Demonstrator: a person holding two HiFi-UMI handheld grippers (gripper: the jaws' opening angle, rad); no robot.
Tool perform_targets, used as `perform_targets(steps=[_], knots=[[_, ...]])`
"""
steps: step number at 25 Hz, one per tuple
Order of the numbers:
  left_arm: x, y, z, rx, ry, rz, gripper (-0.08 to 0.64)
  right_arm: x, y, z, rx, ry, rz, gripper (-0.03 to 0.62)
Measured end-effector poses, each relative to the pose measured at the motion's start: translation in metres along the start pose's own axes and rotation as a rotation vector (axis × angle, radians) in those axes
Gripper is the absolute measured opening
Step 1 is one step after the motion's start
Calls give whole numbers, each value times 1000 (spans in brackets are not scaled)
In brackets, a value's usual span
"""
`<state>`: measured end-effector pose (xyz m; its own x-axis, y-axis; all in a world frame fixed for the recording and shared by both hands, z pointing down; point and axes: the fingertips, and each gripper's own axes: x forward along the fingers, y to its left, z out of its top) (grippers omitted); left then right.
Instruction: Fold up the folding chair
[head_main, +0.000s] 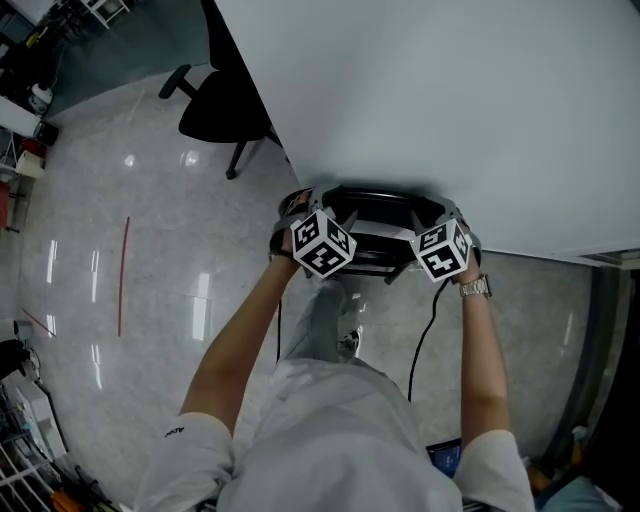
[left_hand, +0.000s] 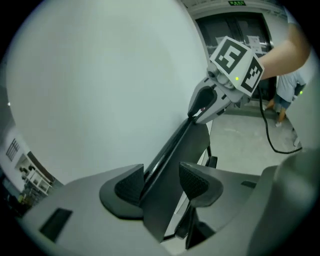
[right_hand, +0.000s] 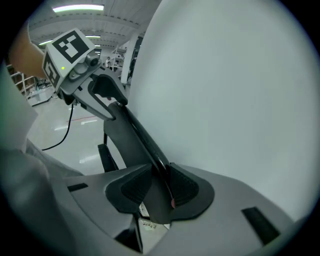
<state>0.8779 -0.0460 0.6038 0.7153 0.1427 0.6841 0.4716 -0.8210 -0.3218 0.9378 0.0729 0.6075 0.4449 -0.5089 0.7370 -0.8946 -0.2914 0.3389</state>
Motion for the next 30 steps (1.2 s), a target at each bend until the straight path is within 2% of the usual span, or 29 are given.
perform_targets(steps=[4, 8, 13, 18, 20, 21, 22, 23, 24, 27, 30], knots=[[3, 6, 0, -109, -30, 24, 230, 3, -4, 1, 74, -29, -46, 117], [9, 16, 2, -191, -70, 83, 230, 9, -12, 4, 164, -58, -100, 116], [22, 22, 4, -328, -93, 97, 230, 18, -29, 1, 391, -115, -136, 79], [22, 29, 3, -404, -132, 108, 218, 19, -34, 3, 445, -141, -186, 64], [22, 30, 1, -424, -133, 109, 198, 19, -35, 1, 470, -146, -215, 64], [20, 31, 0, -436, -136, 112, 165, 16, -34, -1, 489, -150, -231, 53], [16, 31, 0, -445, -144, 123, 93, 11, -33, -3, 516, -161, -241, 9], [11, 32, 1, -444, -155, 138, 41, 5, -31, -3, 547, -181, -244, 6], [5, 32, 2, -433, -165, 153, 23, -2, -28, -4, 576, -205, -239, 5], [-9, 29, 1, -426, -189, 172, 12, -18, -17, -2, 635, -278, -214, 4], [-34, 17, -4, -500, -228, 185, 12, -40, -2, 0, 658, -336, -195, 3]])
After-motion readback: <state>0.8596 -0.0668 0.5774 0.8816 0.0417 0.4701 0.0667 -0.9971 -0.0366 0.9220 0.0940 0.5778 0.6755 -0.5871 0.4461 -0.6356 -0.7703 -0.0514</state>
